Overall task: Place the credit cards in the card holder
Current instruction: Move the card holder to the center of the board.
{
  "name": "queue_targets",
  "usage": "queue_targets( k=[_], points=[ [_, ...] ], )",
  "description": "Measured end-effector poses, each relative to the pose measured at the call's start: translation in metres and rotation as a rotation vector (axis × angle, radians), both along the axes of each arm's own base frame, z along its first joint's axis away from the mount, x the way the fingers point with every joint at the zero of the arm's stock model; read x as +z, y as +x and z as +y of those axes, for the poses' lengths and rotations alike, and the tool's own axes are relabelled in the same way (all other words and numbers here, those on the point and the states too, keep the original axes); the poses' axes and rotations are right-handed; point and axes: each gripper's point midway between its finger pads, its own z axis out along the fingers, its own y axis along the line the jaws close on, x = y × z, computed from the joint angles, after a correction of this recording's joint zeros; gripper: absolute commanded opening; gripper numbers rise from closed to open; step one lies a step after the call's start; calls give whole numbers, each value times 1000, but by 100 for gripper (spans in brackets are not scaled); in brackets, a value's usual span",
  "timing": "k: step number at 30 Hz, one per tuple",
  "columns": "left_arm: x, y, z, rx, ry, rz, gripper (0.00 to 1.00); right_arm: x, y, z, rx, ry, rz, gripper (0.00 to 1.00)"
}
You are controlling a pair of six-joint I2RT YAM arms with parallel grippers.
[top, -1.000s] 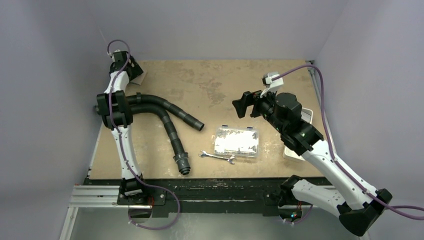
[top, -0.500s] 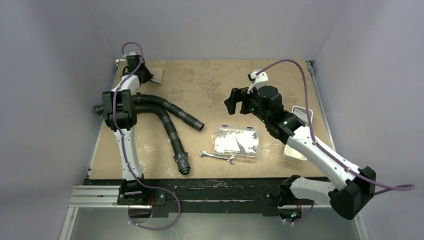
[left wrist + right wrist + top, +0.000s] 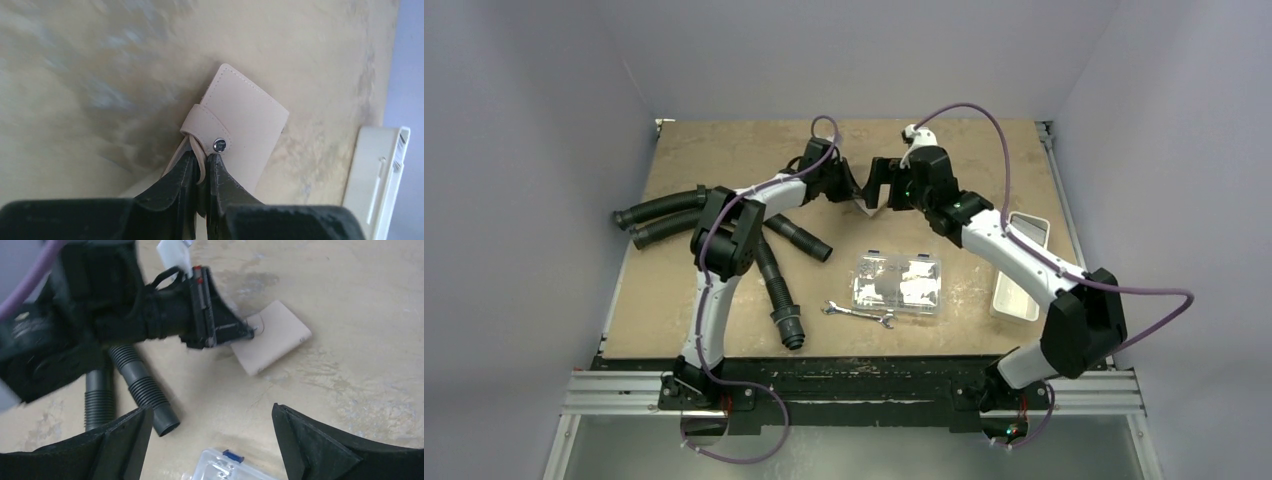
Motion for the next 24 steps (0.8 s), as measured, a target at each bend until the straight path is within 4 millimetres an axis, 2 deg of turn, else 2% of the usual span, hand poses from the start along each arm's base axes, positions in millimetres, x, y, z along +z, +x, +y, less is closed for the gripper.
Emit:
queue_targets(
  k=[3,5,7,10,13,17,18,21,24],
  points=[
    [-1,-22,-21,-46,-16,29,33,-17,19,-14,-37,52,68,89],
    [-3,-28,-22,-53,-15,50,50,-31,31,-25,-65,89,117,81],
    [-3,-30,-20,-62,-18,60,60,-44,40,-32,-81,126,162,72],
    [5,-32,-15,-68,11,59,63,-72,53,-39,-100,168,239,68],
    [5,-35,-5,-64,57,69,50,-100,56,-35,-97,183,313,68],
    [-1,-39,8,-52,133,88,46,-122,55,-31,-95,208,381,65],
    [-2,-41,10,-50,146,96,47,-123,56,-29,-92,223,388,63],
    [-5,-42,16,-35,174,111,62,-127,60,-27,-85,256,402,61],
    [-1,-38,19,-25,200,96,66,-132,69,-24,-80,281,411,61]
  ],
)
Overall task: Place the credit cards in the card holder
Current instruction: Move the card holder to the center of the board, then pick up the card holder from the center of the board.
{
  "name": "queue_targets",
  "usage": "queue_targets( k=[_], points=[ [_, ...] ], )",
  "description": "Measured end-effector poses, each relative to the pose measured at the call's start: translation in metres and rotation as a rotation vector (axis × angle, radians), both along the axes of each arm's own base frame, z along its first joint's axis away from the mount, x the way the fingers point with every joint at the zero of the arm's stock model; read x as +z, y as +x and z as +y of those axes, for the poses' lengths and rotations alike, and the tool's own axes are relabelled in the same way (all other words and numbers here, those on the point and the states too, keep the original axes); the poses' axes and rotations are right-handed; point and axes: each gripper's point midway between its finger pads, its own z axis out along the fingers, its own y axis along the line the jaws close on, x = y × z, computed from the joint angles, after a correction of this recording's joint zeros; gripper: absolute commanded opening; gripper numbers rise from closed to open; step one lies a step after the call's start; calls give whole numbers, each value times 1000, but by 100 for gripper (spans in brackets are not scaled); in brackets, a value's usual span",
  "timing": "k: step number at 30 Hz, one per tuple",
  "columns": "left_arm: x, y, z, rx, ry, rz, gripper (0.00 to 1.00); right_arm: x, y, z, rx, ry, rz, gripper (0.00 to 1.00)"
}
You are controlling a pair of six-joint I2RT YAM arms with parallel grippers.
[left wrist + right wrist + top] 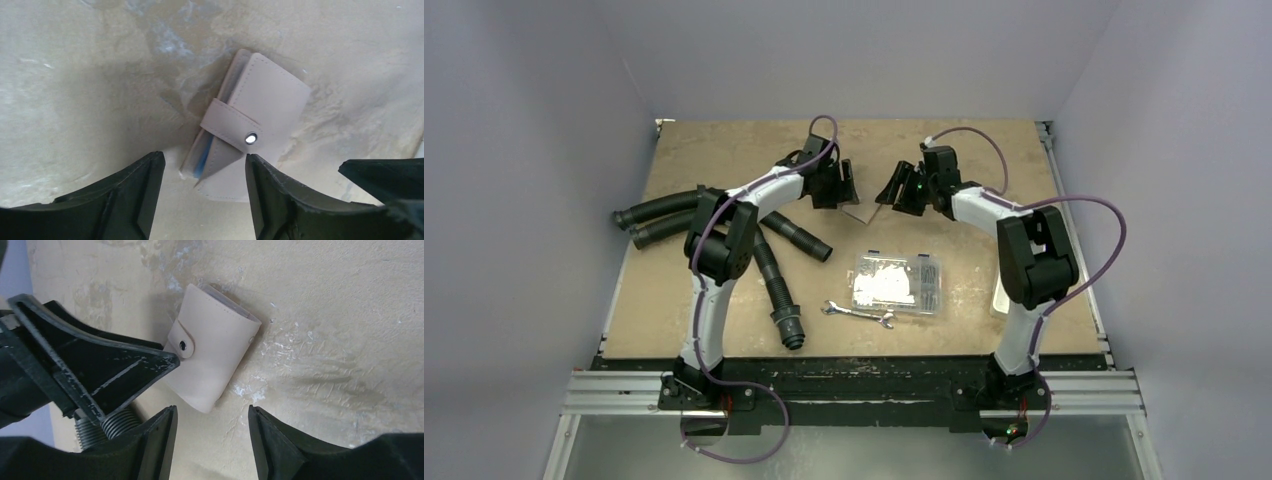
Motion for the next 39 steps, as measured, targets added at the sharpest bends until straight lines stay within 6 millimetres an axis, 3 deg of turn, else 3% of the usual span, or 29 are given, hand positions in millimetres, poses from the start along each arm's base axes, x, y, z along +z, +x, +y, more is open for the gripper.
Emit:
queue_targets(
  k=[8,17,24,30,39],
  points=[
    [-2,-1,12,0,69,-4,36,-21,2,8,18,33,50,59],
    [-1,-2,3,27,-22,30,13,-18,12,13,8,69,36,59],
    [-8,-1,7,78,-120,90,8,-45,17,19,-4,116,89,62],
    [-14,-3,5,101,-162,122,6,-41,30,29,-5,197,65,62],
    [-15,-5,-1,100,-208,141,6,-40,43,31,-71,336,12,50]
  ],
)
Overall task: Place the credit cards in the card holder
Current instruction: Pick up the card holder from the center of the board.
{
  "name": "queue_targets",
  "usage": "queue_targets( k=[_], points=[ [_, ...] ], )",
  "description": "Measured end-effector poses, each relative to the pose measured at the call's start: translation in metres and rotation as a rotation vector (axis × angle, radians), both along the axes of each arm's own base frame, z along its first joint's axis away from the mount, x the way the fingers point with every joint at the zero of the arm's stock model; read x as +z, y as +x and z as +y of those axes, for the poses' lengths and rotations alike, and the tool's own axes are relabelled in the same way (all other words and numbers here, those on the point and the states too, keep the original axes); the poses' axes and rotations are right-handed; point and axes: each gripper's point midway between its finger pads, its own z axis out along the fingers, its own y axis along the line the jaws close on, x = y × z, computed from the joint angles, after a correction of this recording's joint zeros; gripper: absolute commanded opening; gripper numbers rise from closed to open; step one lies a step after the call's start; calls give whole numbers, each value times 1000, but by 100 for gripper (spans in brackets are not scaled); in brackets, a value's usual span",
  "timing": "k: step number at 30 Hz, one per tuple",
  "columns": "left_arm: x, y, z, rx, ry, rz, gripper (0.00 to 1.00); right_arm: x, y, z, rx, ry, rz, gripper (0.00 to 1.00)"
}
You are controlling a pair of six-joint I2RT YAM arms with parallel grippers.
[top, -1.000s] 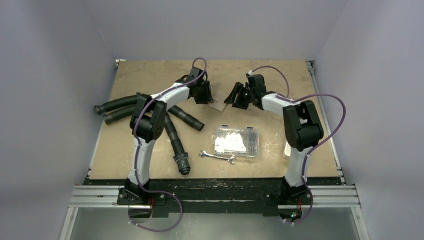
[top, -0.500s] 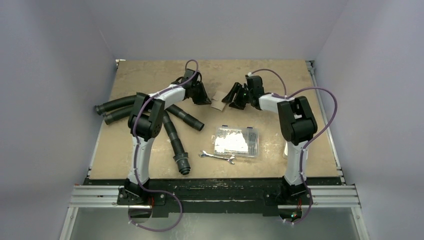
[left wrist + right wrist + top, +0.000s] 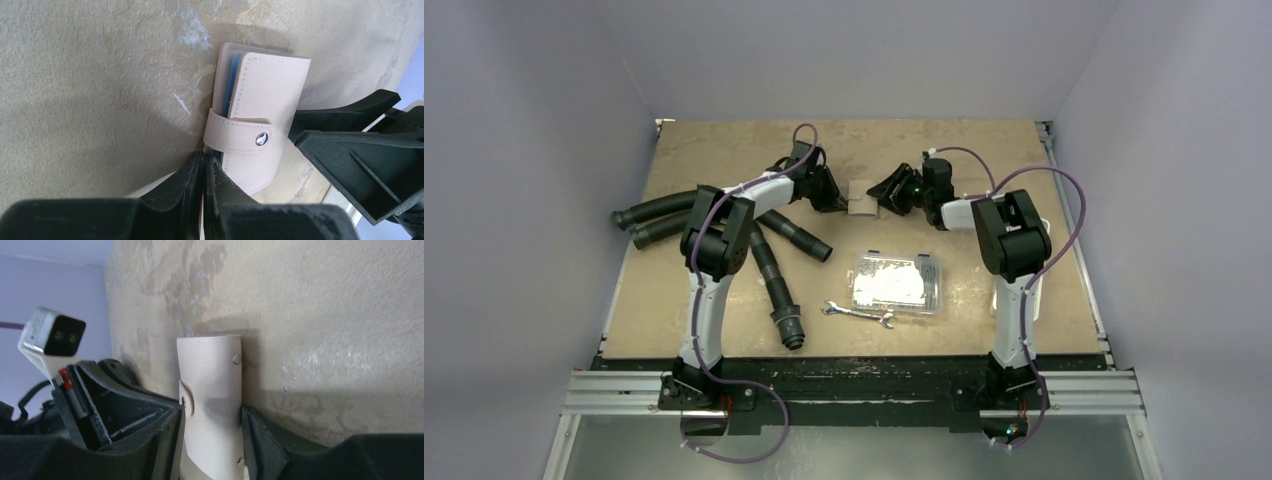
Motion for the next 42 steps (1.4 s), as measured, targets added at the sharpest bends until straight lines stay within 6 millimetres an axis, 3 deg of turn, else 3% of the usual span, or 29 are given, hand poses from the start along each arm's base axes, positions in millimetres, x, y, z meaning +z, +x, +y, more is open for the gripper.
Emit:
queue_targets(
  k=[6,9,14,18,23,29,33,39,42],
  points=[
    [0,-1,-3,-7,-9,-4,7,0,7,5,-28,77,-18,40],
    [0,-2,-6,-14,-10,-7,10,2,7,8,-20,99,-25,28],
    [2,-1,-8,-30,11,-27,45,8,11,7,-21,105,-55,2],
    [12,7,-2,-27,81,-78,57,18,16,-2,-27,87,-97,0],
    [14,3,10,-30,206,-112,59,23,6,-2,-7,-11,-134,0],
    [16,-6,11,-50,315,-143,60,22,-12,8,20,-208,-169,0],
    [32,-7,10,-43,351,-188,54,25,-16,13,8,-321,-206,0],
    [65,-4,3,-31,325,-260,54,29,-25,22,-25,-453,-245,0],
    [72,-2,-1,-34,298,-278,49,28,-26,23,-37,-473,-250,0]
  ],
)
